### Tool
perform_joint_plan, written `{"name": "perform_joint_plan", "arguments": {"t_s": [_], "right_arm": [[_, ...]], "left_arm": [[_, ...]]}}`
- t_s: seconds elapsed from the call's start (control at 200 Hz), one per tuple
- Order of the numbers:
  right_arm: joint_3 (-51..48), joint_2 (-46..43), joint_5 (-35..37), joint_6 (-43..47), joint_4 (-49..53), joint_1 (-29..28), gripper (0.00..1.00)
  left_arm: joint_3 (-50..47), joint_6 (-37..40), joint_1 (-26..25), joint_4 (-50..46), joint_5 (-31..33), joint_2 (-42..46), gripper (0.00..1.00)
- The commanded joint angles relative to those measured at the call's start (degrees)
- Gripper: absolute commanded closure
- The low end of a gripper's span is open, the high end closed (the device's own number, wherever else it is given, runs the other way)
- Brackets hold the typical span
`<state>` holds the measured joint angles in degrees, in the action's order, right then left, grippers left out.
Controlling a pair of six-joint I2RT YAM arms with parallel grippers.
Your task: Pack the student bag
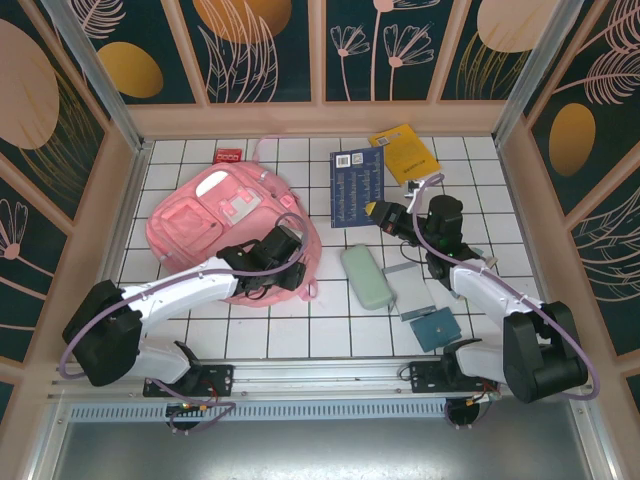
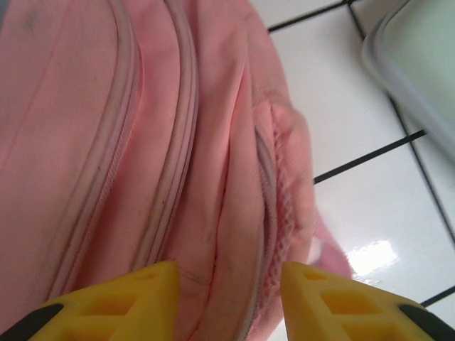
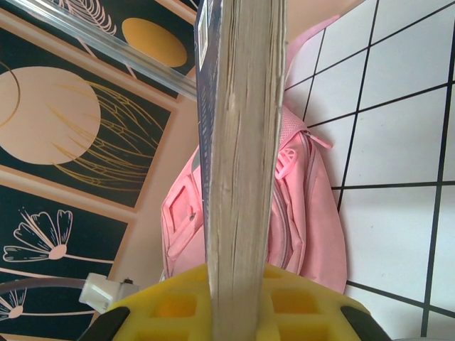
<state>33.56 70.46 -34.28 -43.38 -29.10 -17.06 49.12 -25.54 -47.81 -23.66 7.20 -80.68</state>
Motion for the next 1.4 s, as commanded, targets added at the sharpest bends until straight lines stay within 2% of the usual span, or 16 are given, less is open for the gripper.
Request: {"name": "perform_joint_plan", "arguments": {"t_s": [0.0,0.185,0.22,0.3,0.385,0.676,0.961,1.041,1.126,1.276,1.396], "right_arm": [[-0.25,-2.74,0.39,1.10,-1.89,-0.42,1.00],[-0.50,-2.91,0.36,0.97,-1.74,-0.35,1.00],[-0.61,-2.93,0.22,0.78,-1.88,-0.38,1.00],[-0.86,-3.24,0.06,0.46,-2.10,-0.42,1.00],[-1.30,-3.79,0.07,0.07,-2.10,-0.41,1.00],[-4.32,-5.88,2.68,-2.03,-2.82,-4.23,1.00],[-7.07,-5.42,9.89,-5.48,-5.58,-11.22,1.00],[-8.43,-5.76,15.60,-7.65,-5.84,-13.92,1.00],[-8.78,-4.70,21.57,-9.21,-6.51,-19.27,1.00],[-6.40,3.30,24.84,-12.47,-12.94,-24.46,1.00],[-1.04,12.04,26.17,-15.87,-17.43,-27.58,1.00]], "left_arm": [[-0.17,2.16,-0.52,-2.65,3.67,-1.52,0.58],[0.27,2.85,-1.37,-2.72,4.46,-4.07,0.59],[0.33,2.95,-1.49,-2.68,4.40,-4.68,0.61],[0.75,3.05,-1.66,-2.86,4.83,-5.60,0.76],[1.19,3.00,-1.64,-3.18,5.38,-5.33,1.00],[8.33,-0.21,-1.49,-5.23,15.04,2.46,1.00],[21.42,-0.23,0.74,-8.28,18.68,-0.10,1.00],[24.23,-1.15,2.76,-7.81,17.21,-0.62,1.00],[26.18,-1.39,3.99,-5.58,15.19,-0.68,1.00],[29.94,-0.87,4.24,-3.85,12.21,-2.36,1.00],[32.60,-0.73,4.32,-4.11,12.55,-4.00,1.00]]}}
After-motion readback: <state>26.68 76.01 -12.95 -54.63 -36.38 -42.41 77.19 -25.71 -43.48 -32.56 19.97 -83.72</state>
